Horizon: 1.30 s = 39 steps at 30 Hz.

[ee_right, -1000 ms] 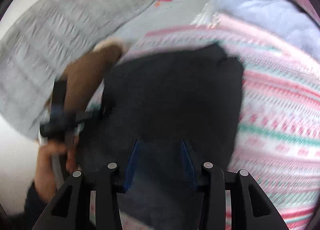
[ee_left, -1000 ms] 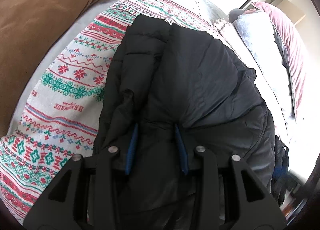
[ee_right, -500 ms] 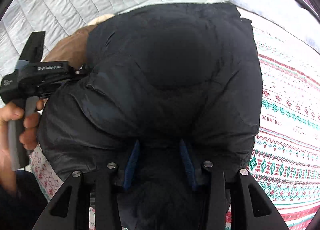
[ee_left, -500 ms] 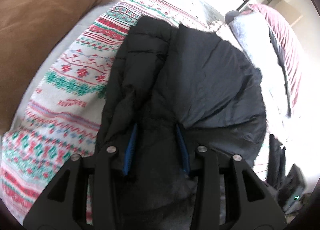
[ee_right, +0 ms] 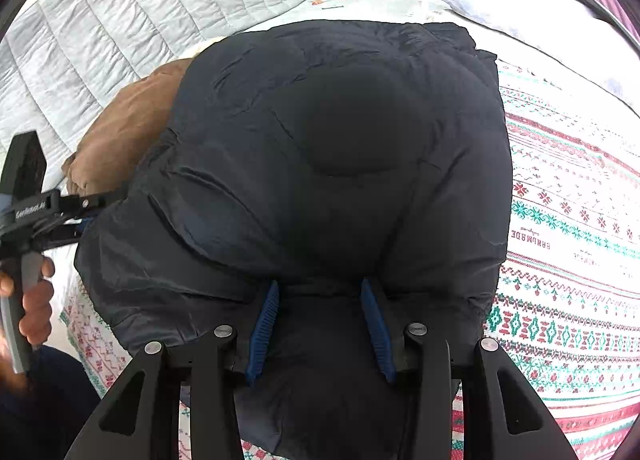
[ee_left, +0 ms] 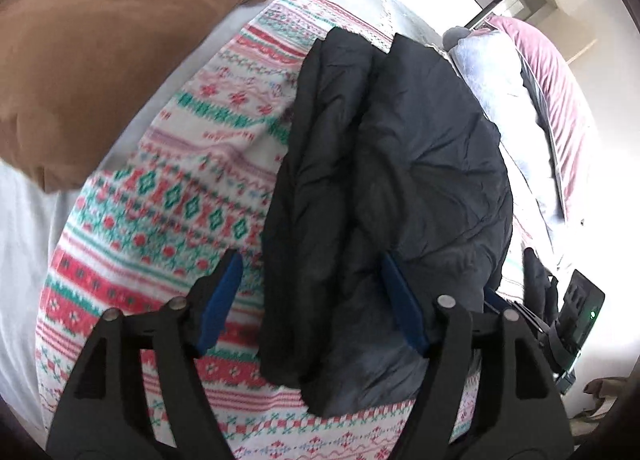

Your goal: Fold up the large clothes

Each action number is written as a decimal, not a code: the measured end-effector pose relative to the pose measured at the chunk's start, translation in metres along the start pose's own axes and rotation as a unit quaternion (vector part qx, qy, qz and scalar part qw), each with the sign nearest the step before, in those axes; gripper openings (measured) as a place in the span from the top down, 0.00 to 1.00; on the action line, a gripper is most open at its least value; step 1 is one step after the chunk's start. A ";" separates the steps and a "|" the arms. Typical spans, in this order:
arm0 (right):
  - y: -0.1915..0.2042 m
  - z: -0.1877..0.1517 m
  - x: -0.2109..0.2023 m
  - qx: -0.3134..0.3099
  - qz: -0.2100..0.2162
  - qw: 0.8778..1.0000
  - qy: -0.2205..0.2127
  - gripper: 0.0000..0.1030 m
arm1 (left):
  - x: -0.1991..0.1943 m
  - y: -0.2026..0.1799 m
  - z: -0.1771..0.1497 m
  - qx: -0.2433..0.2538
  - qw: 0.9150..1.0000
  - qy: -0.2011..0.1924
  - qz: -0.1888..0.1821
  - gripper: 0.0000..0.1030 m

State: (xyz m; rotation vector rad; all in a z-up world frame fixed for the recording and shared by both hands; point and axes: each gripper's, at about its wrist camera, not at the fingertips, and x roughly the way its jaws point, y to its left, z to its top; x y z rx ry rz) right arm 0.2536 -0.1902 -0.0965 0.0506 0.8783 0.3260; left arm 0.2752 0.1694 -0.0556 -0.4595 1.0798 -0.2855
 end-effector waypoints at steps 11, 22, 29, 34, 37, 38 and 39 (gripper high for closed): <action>-0.020 0.005 -0.003 0.025 0.032 0.999 0.004 0.57 | 0.012 -0.006 -0.012 0.053 0.998 0.006 0.024 0.31; -0.121 0.034 -0.060 0.163 0.123 0.977 -0.068 0.32 | 0.026 -0.018 -0.016 0.077 0.996 0.020 0.039 0.47; -0.195 0.055 -0.025 0.295 0.150 0.942 -0.049 0.31 | 0.031 -0.020 -0.014 0.077 0.996 0.024 0.043 0.47; -0.190 0.087 0.003 0.279 0.153 0.947 -0.041 0.31 | 0.036 -0.029 -0.015 0.088 0.994 0.022 0.059 0.47; -0.195 0.101 0.021 0.284 0.175 0.942 -0.036 0.31 | 0.038 -0.032 -0.015 0.092 0.994 0.021 0.062 0.47; -0.197 0.099 0.032 0.286 0.177 0.941 -0.033 0.30 | 0.038 -0.032 -0.014 0.093 0.994 0.021 0.062 0.47; -0.200 0.099 0.037 0.288 0.178 0.940 -0.032 0.30 | 0.039 -0.033 -0.014 0.094 0.993 0.021 0.062 0.47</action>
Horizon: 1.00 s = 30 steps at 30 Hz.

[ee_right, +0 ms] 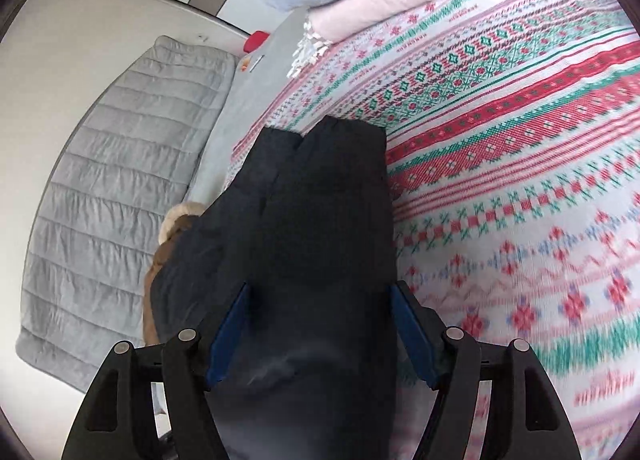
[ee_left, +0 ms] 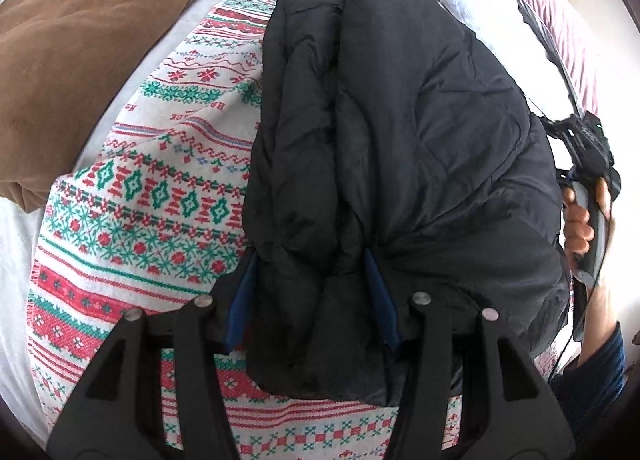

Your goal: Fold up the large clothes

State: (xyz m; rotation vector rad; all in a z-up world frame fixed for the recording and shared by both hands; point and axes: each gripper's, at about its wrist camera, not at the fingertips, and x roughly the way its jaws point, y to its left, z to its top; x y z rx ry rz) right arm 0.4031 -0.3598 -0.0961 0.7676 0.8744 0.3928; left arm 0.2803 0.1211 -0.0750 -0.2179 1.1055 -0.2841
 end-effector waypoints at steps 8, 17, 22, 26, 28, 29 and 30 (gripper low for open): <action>-0.012 -0.006 0.018 0.009 0.014 1.000 0.011 0.31 | 0.007 -0.011 0.003 0.004 1.000 -0.002 0.010 0.45; -0.005 -0.011 0.023 -0.001 0.006 1.000 0.004 0.40 | 0.010 -0.010 0.005 0.007 1.000 -0.003 0.003 0.45; 0.000 -0.012 0.026 -0.009 0.001 1.000 0.004 0.46 | 0.010 -0.007 0.004 0.006 1.000 -0.004 0.002 0.45; 0.006 -0.014 0.025 -0.030 -0.016 0.999 0.002 0.55 | 0.009 -0.006 0.004 0.007 1.000 -0.004 -0.001 0.46; 0.011 -0.015 0.025 -0.038 -0.024 0.999 0.001 0.59 | 0.008 -0.006 0.004 0.009 1.000 -0.006 -0.005 0.50; 0.013 -0.015 0.025 -0.042 -0.029 0.999 -0.001 0.61 | 0.008 -0.007 0.004 0.010 1.000 -0.007 -0.007 0.53; 0.015 -0.016 0.025 -0.047 -0.034 0.998 -0.002 0.62 | 0.007 -0.008 0.004 0.012 1.000 -0.010 -0.007 0.55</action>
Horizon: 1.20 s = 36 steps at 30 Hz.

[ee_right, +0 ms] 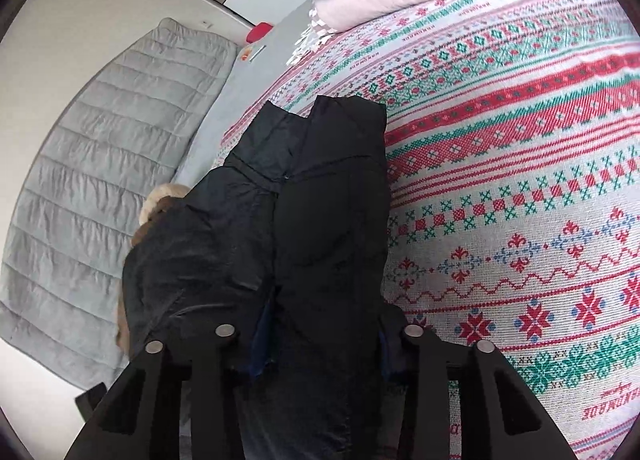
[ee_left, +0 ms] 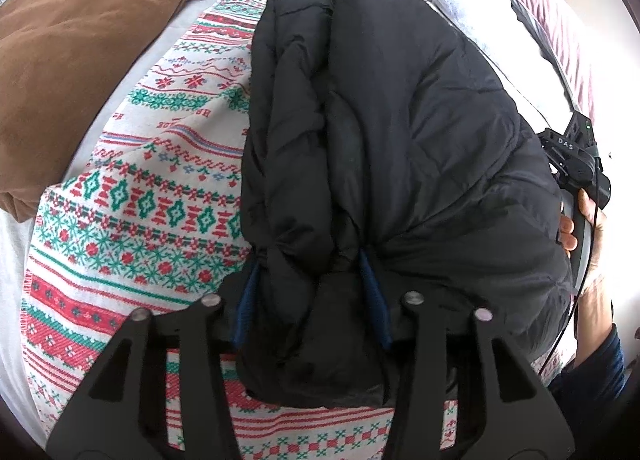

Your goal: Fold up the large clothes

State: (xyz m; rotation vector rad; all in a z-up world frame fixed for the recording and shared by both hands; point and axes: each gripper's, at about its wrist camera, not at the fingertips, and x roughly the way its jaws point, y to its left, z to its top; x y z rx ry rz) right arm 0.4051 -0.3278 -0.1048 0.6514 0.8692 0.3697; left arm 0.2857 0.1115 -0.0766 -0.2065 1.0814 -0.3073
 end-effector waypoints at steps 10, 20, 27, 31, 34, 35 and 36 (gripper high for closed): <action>0.077 -0.019 -0.001 -0.162 -0.167 0.971 -0.046 0.73 | -0.003 -0.007 0.001 0.014 1.000 -0.007 0.009 0.63; 0.084 -0.023 0.007 -0.192 -0.195 0.961 -0.050 0.73 | 0.000 -0.008 0.001 0.012 1.000 -0.006 0.006 0.63; 0.068 -0.017 0.004 -0.159 -0.154 0.974 -0.041 0.69 | 0.005 -0.003 0.002 0.006 1.000 -0.002 -0.003 0.61; 0.028 -0.004 -0.002 -0.035 -0.038 0.998 -0.028 0.57 | 0.006 -0.002 0.001 0.007 1.000 -0.004 -0.003 0.61; 0.005 0.001 -0.001 0.023 0.023 0.999 -0.016 0.53 | 0.007 0.000 0.002 0.001 1.000 -0.001 -0.011 0.59; 0.001 0.001 0.000 0.028 0.032 0.999 -0.014 0.52 | 0.007 0.002 0.002 -0.001 1.000 0.000 -0.015 0.59; 0.000 0.001 0.001 0.029 0.034 0.999 -0.012 0.52 | 0.008 0.003 0.002 -0.003 1.000 0.001 -0.018 0.59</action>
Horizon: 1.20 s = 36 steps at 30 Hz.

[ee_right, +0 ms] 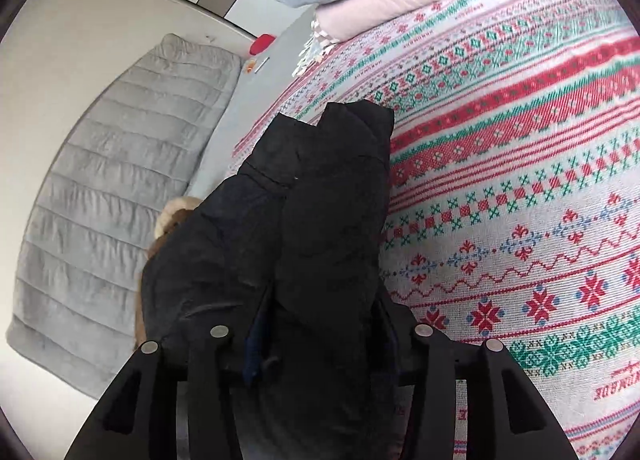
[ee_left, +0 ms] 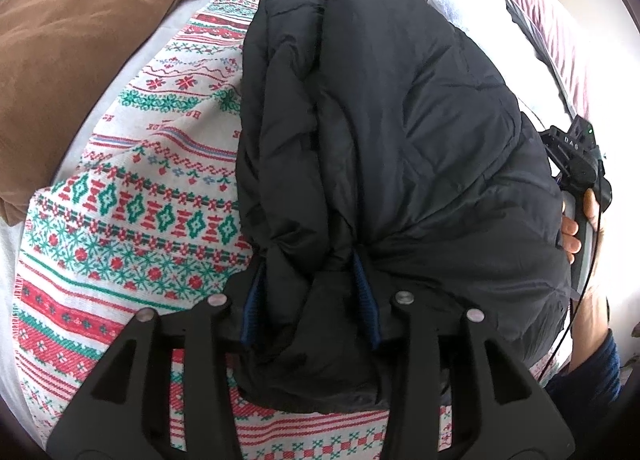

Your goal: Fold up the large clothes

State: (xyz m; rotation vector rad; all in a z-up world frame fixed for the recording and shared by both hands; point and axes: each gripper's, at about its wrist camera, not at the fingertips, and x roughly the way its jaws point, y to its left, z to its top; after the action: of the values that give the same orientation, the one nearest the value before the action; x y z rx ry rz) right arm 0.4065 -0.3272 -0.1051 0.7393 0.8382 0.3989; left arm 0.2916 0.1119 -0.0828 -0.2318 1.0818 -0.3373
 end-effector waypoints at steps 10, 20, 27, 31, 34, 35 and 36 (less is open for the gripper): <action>0.019 -0.006 0.009 -0.051 -0.038 0.998 -0.003 0.66 | -0.004 0.005 0.003 0.005 1.000 -0.006 -0.015 0.68; 0.043 -0.008 -0.021 -0.100 -0.080 0.990 -0.054 0.80 | -0.019 0.003 0.008 0.006 0.999 -0.035 -0.024 0.83; 0.051 -0.012 -0.048 -0.128 -0.089 0.984 -0.087 0.81 | -0.035 -0.005 0.010 0.019 0.997 -0.062 -0.034 0.85; 0.047 -0.010 -0.058 -0.130 -0.092 0.983 -0.093 0.81 | -0.039 -0.007 0.011 0.019 0.997 -0.069 -0.043 0.85; 0.044 -0.012 -0.056 -0.131 -0.103 0.982 -0.091 0.81 | -0.038 -0.010 0.013 0.022 0.997 -0.070 -0.039 0.85; 0.044 -0.012 -0.056 -0.130 -0.102 0.982 -0.092 0.81 | -0.039 -0.009 0.014 0.019 0.996 -0.070 -0.041 0.85; 0.045 -0.013 -0.056 -0.130 -0.101 0.982 -0.093 0.81 | -0.040 -0.009 0.015 0.016 0.996 -0.071 -0.044 0.85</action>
State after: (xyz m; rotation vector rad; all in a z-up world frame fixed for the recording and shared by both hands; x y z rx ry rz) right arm 0.3604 -0.3238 -0.0487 0.4375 0.6613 0.2467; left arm 0.2866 0.1193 -0.0403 -0.2709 0.9263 -0.4105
